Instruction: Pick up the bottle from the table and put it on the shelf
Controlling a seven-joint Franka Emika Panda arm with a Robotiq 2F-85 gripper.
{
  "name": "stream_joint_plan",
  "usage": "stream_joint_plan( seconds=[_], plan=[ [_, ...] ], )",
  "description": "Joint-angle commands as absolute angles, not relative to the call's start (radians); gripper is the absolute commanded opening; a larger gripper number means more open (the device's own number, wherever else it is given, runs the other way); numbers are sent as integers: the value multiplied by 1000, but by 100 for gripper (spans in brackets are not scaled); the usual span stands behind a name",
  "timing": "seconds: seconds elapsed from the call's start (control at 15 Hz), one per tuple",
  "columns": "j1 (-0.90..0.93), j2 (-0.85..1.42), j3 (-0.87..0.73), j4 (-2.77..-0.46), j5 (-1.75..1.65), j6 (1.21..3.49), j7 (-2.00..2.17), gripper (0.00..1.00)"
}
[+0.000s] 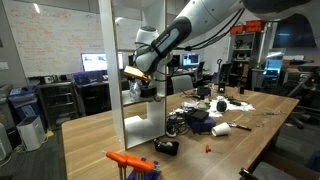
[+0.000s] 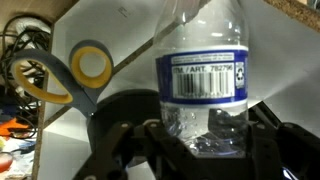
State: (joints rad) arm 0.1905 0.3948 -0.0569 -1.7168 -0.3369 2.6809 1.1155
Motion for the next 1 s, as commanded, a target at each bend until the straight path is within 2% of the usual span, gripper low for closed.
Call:
stream_joint_plan(
  seconds=[0.0,0.6,0.67,0.73,0.8,0.93],
  plan=[
    [244,475,-136,-1620,-382,2743,1149,6],
    [262,646,-194,-1483,-312,2784,1107,5],
    [257,651,-186,-1472,-297,2778,1100,31],
    [258,657,-186,-1463,-291,2774,1094,31],
    [257,664,-186,-1450,-287,2768,1087,38],
    [262,675,-190,-1432,-286,2759,1084,61]
  ],
)
